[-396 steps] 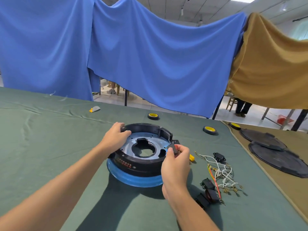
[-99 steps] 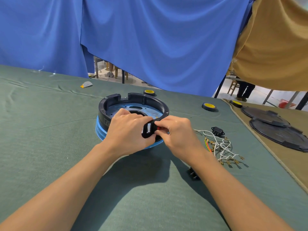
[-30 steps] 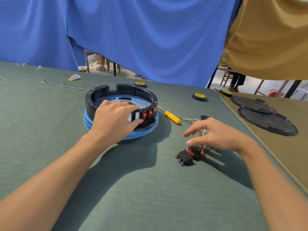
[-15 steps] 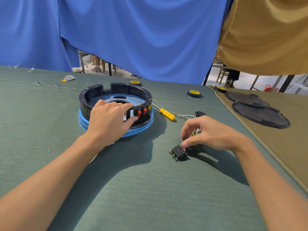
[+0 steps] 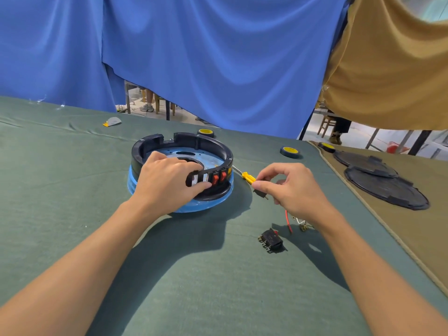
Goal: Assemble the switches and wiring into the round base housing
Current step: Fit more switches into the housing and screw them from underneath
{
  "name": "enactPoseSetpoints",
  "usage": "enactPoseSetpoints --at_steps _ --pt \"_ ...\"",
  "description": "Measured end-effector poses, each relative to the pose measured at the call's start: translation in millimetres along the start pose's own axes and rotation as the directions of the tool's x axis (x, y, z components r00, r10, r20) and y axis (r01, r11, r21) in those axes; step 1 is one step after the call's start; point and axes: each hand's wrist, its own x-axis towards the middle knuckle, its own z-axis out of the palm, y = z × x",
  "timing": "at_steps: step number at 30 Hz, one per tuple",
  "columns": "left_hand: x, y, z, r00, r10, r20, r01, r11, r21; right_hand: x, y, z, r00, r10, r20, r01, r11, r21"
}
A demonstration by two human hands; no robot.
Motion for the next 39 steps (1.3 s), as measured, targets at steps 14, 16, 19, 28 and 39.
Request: enactPoseSetpoints --at_steps 14,16,19,28,39 --pt "-1.4 7.1 1.3 0.998 -0.017 -0.067 0.017 1.000 -0.004 19.4 -21.1 41.1 0.949 -0.192 0.250 0.199 0.980 -0.003" --pt "-1.3 11.4 2.6 0.993 -0.056 -0.101 0.056 0.998 -0.007 17.5 -18.9 44.6 0.951 -0.223 0.215 0.229 0.973 -0.003" --pt "-1.8 16.9 5.3 0.989 -0.083 -0.125 0.086 0.996 0.018 15.8 -16.7 47.4 0.951 -0.290 0.108 0.297 0.953 -0.059" --pt "-0.4 27.8 12.3 0.979 -0.168 -0.118 0.176 0.983 0.059 11.1 -10.8 41.4 0.964 -0.165 -0.209 0.139 0.982 -0.131" --pt "-6.5 9.3 2.6 0.999 0.003 0.035 -0.002 1.000 -0.026 4.9 -18.3 55.4 0.969 -0.164 -0.183 0.170 0.985 0.016"
